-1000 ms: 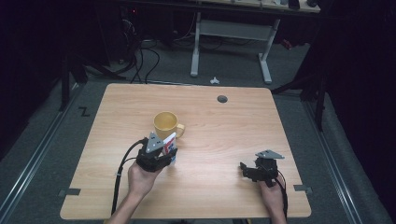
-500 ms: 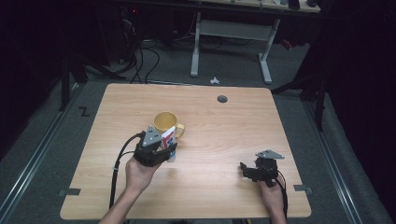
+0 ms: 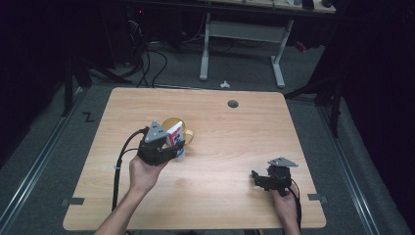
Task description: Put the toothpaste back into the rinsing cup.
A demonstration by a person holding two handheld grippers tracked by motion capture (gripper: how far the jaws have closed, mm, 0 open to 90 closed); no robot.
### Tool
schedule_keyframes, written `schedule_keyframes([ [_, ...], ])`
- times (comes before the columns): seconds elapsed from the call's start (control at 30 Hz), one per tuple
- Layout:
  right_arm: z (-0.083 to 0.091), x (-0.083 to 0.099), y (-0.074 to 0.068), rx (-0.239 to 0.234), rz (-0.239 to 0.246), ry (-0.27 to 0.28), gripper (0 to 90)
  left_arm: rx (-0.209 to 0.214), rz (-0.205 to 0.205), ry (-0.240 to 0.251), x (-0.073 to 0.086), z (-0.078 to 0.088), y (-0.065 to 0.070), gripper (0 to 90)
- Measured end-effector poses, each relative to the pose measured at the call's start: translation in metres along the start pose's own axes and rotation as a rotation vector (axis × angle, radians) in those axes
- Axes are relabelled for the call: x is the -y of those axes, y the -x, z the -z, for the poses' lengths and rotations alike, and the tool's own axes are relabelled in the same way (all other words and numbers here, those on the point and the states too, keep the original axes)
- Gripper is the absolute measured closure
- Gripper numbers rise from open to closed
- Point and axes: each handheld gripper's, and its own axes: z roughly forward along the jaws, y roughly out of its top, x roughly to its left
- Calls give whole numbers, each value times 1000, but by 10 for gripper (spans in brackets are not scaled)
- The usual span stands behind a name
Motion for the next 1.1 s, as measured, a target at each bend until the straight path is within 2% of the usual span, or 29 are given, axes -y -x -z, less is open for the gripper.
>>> schedule_keyframes([
  [0.17,0,0,0,0,-1,0,148,8,29,18,-9,1,-8,658],
  [0.27,0,0,0,-1,0,0,148,6,57,27,-12,2,-14,658],
  [0.37,0,0,0,-1,1,0,148,-4,68,31,-16,2,-18,658],
  [0.73,0,0,0,-1,2,0,148,-45,69,24,-24,-1,-31,658],
  [0.93,0,0,0,-1,2,0,148,-53,72,27,-27,-3,-36,658],
  [1.1,0,0,0,-2,3,1,148,-87,72,39,-32,-6,-43,658],
])
